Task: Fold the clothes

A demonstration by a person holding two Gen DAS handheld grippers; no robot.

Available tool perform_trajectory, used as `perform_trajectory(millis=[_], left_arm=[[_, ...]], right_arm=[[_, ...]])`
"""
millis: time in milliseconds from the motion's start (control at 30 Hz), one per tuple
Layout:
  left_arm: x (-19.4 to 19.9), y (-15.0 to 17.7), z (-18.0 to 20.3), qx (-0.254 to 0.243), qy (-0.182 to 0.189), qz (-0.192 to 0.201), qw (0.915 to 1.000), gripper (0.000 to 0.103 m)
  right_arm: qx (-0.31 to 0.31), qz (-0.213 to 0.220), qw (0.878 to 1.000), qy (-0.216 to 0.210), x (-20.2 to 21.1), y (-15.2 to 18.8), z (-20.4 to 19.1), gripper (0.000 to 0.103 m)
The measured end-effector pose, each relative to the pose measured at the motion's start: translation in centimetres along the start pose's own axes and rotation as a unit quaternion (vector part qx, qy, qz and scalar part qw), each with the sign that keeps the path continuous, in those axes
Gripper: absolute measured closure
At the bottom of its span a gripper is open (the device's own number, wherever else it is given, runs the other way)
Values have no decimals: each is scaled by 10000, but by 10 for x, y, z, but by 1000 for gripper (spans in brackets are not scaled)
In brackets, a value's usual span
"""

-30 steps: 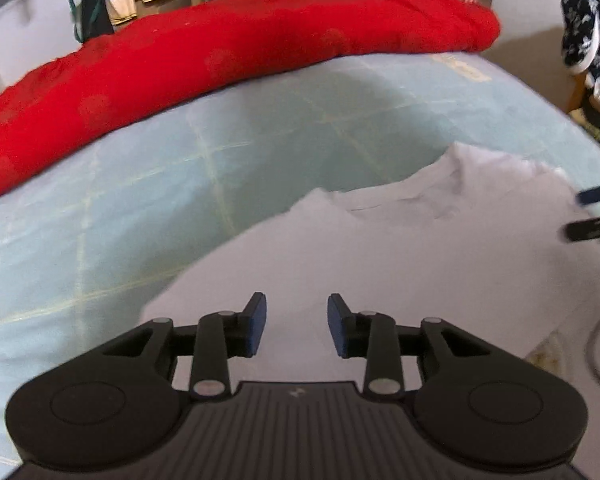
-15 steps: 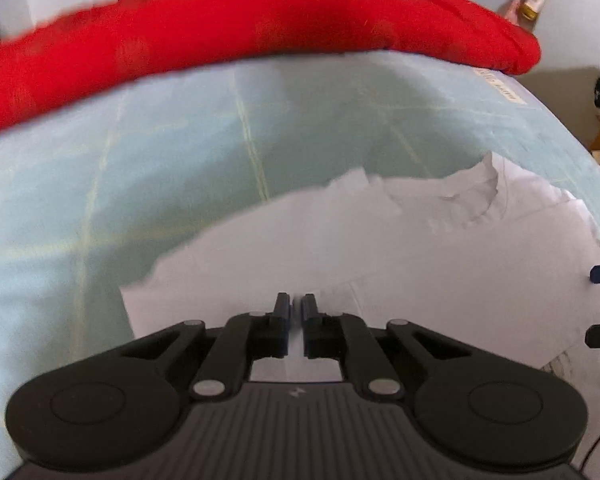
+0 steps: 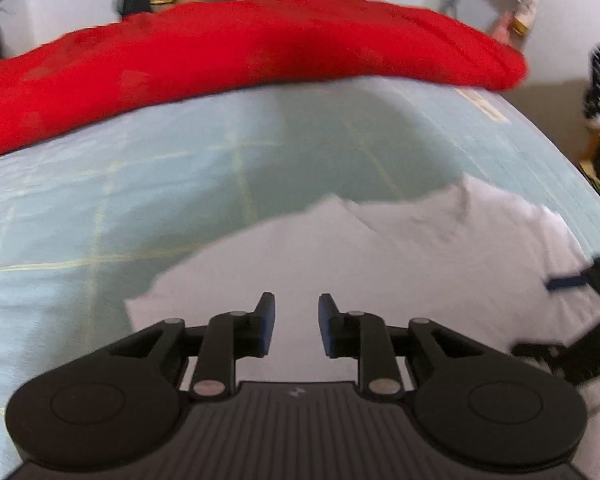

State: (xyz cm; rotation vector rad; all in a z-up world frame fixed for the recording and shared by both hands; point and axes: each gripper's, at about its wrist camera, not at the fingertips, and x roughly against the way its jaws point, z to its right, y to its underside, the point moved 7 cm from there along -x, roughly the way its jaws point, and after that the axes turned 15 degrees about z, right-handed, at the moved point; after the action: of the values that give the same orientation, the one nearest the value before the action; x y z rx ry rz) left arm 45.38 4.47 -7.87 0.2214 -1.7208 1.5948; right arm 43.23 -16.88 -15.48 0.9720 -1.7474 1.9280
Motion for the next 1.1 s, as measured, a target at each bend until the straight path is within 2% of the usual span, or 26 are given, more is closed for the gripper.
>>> perform_trajectory(millis=[100, 233, 333, 400, 500, 600, 733, 800, 867, 967, 1100], left_arm=[[-13, 20, 11, 73, 131, -398, 9991, 78], [-3, 23, 23, 21, 225, -258, 9994, 79], [3, 25, 31, -101, 279, -186, 9994, 68], [-1, 34, 34, -329, 239, -365, 9985, 67], [-6, 39, 27, -144, 139, -454, 9988, 66], [0, 31, 26, -34, 46, -363, 9993, 67], [7, 18, 44, -253, 232, -192, 9992, 66], [8, 14, 54, -424, 311, -151, 9985, 66], [7, 14, 62, -504, 413, -153, 9978, 65], [3, 14, 72, -571, 503, -192, 9969, 65], [-3, 15, 80, -530, 585, -226, 9966, 65]], right_arm=[[22, -53, 10000, -24, -1, -2, 1, 0], [-31, -43, 9999, -132, 11, -9, 3, 0], [-301, 312, 9989, -175, 38, -8, 10, 0], [-419, 310, 9986, 2, 47, 5, 21, 0], [-571, -111, 9980, 240, 47, 34, 44, 0], [-649, -61, 9975, 262, 63, 42, 64, 0], [-589, 99, 9958, 694, 83, 38, 76, 0], [-284, 75, 9938, 1073, 84, 43, 81, 0], [188, -17, 9865, 1625, 80, 50, 89, 0], [941, 40, 9722, 2142, 78, 57, 96, 0], [937, 229, 9644, 2464, 76, 56, 104, 0]])
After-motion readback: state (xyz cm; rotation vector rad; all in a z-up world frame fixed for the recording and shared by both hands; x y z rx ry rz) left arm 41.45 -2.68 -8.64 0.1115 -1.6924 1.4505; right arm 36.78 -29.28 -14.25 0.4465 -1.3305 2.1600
